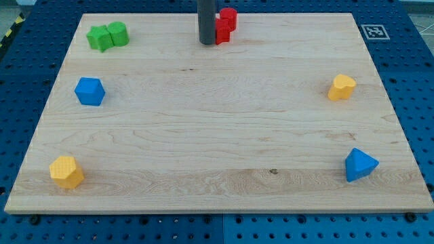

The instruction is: Move yellow hexagon towards center right

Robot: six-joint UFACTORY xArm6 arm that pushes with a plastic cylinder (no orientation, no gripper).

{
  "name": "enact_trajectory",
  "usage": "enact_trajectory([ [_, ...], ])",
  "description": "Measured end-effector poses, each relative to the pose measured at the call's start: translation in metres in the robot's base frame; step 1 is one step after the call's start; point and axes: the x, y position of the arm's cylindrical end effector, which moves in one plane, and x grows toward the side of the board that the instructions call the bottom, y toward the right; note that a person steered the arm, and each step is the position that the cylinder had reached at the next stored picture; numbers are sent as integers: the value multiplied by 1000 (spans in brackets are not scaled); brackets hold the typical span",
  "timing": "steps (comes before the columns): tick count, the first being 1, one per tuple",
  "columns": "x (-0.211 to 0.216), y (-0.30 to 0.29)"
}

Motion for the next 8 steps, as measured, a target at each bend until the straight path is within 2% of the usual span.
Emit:
enact_trajectory([
  [2,-10,0],
  [3,1,0],
  [5,100,15],
  [7,153,4],
  [8,184,-33],
])
